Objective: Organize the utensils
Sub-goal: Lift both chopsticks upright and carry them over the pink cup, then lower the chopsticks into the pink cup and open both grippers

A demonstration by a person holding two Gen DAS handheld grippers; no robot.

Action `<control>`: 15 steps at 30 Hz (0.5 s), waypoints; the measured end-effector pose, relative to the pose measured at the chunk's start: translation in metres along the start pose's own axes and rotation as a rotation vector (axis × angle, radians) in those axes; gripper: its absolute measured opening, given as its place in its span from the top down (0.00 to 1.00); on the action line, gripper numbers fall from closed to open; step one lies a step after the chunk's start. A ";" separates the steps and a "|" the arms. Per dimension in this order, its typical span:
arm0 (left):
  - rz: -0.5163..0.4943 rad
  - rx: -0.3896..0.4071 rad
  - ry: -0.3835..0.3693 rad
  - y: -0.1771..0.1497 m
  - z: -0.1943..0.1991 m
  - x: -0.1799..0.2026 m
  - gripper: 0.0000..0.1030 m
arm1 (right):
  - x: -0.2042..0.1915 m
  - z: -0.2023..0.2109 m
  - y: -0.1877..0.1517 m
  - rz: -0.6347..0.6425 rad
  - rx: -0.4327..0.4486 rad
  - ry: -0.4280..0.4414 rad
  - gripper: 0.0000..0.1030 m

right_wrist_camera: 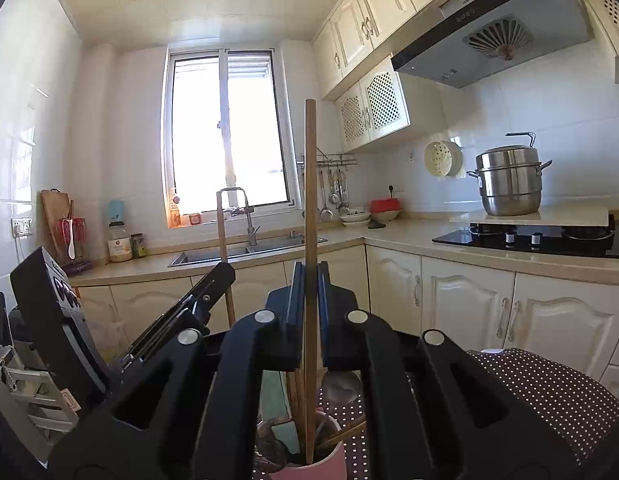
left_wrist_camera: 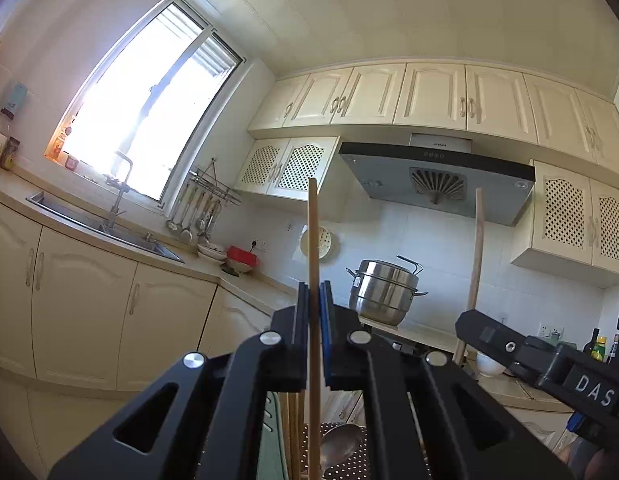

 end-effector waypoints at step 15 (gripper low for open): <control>-0.059 -0.118 0.014 -0.045 0.013 -0.009 0.95 | -0.007 -0.001 -0.033 0.006 -0.072 0.013 0.94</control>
Point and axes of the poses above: each gripper's, at about its wrist camera, not at the fingertips, and z roughly against the way its jaws point, x to its right, y to its top, the point moved 5 cm from there along -z, roughly the way its jaws point, and after that the axes turned 6 degrees about z, right-handed, at the moved point
